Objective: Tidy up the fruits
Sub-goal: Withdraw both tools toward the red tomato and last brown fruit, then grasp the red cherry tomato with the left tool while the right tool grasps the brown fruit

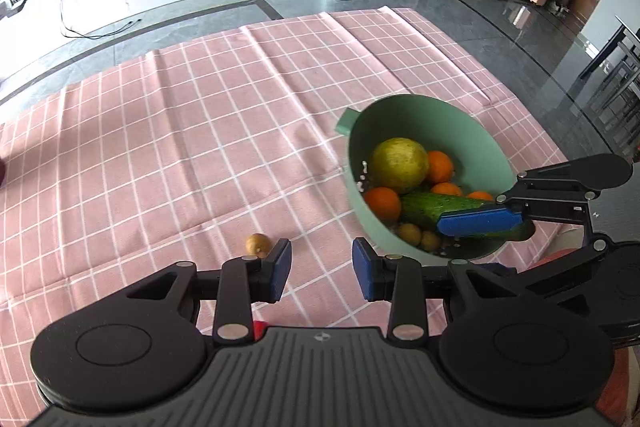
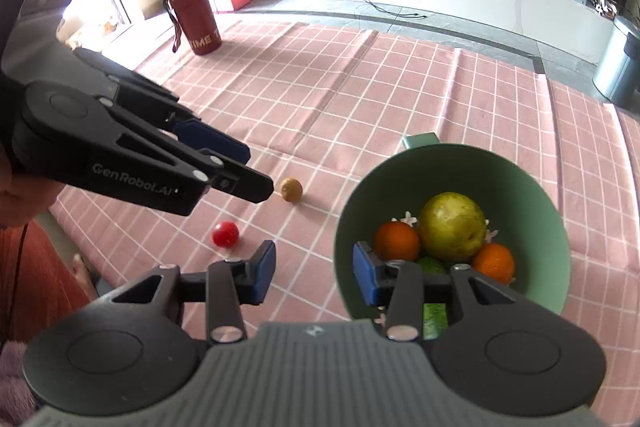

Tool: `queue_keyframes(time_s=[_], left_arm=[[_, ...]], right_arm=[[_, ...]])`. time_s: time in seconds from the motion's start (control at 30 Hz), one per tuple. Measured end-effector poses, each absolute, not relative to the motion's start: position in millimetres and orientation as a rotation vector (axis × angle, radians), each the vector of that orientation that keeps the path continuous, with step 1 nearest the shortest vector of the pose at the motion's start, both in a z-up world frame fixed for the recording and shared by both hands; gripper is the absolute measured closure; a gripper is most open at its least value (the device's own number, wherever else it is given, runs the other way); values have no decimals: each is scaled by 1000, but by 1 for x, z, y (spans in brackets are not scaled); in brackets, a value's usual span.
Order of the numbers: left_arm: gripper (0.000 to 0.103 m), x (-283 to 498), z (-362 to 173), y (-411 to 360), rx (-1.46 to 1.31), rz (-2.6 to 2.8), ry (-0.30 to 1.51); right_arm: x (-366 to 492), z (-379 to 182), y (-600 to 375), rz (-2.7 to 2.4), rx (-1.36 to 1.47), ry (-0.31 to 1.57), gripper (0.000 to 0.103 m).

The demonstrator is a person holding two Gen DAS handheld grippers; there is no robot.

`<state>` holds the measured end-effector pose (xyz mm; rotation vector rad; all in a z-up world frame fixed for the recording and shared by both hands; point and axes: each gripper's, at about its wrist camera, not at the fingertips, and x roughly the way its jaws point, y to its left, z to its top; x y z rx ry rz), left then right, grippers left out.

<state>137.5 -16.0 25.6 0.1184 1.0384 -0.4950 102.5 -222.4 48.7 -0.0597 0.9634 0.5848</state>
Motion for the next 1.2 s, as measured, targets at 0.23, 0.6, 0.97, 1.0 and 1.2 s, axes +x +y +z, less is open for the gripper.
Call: queue_keyframes(time_s=[0.23, 0.6, 0.97, 1.0, 1.2], left_arm=[[61, 122, 3, 17, 92, -437, 1035], [61, 107, -48, 40, 56, -443, 1033], [61, 109, -79, 34, 102, -453, 1043], [61, 110, -80, 33, 102, -457, 1044], [73, 110, -81, 30, 95, -461, 1045]], right_arm=[[82, 34, -191, 519, 89, 868, 63], [79, -12, -162, 386, 77, 891, 89], [93, -35, -165, 355, 192, 928, 88], [94, -35, -165, 354, 196, 928, 88], [99, -37, -157, 351, 194, 896, 88]])
